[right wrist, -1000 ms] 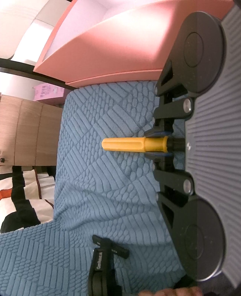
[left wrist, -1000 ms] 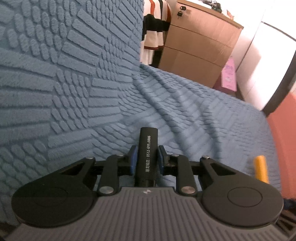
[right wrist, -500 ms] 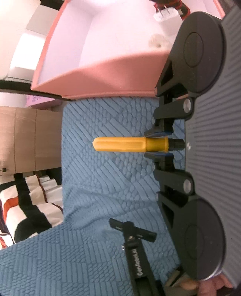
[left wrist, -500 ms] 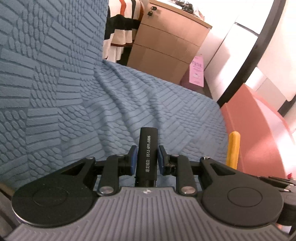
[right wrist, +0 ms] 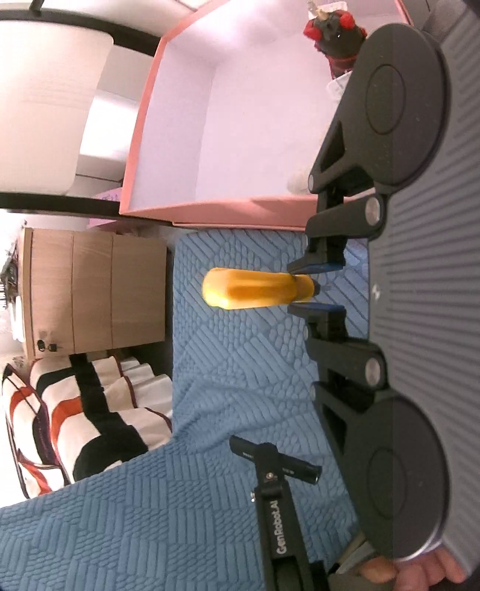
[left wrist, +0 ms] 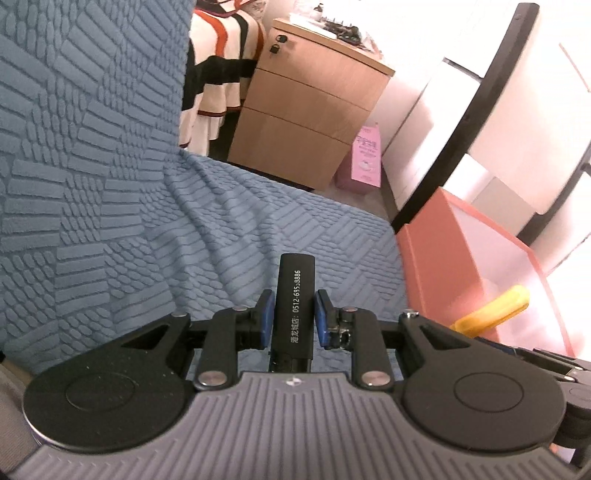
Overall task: Organize rigid objects
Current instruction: 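Carry USB stick with left tool while right tool carries screwdriver over box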
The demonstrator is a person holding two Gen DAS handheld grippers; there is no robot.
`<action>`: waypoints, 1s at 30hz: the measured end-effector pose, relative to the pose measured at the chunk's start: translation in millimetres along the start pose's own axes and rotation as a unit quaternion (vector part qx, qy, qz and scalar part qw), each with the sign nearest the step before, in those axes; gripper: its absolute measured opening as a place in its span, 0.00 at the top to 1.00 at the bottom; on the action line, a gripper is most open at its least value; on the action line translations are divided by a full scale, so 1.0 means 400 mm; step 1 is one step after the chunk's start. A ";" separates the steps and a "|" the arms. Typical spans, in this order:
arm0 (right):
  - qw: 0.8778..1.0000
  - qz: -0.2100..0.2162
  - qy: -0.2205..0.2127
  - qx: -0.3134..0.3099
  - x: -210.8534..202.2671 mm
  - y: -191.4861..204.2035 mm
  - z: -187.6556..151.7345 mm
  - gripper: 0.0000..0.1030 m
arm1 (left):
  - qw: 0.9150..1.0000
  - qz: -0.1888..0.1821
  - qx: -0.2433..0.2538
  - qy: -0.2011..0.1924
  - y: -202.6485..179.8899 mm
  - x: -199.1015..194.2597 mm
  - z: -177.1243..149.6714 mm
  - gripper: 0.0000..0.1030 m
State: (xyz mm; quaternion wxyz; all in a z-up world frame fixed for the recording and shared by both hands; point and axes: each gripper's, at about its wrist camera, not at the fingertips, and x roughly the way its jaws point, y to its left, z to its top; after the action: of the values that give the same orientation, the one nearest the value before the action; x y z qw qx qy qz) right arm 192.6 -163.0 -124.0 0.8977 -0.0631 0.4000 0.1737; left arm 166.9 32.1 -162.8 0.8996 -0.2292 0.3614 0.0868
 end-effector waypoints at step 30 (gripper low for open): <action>0.996 0.023 -0.071 0.055 -0.207 -0.153 0.045 0.82 | 0.996 -0.058 0.063 -0.028 -0.306 -0.149 0.065 0.74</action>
State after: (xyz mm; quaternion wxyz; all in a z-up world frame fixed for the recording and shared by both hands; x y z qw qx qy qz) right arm 176.0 -237.2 -52.2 0.9216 0.0083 0.3456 0.1764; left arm 179.0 -62.5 -62.4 0.9254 -0.1898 0.3274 0.0180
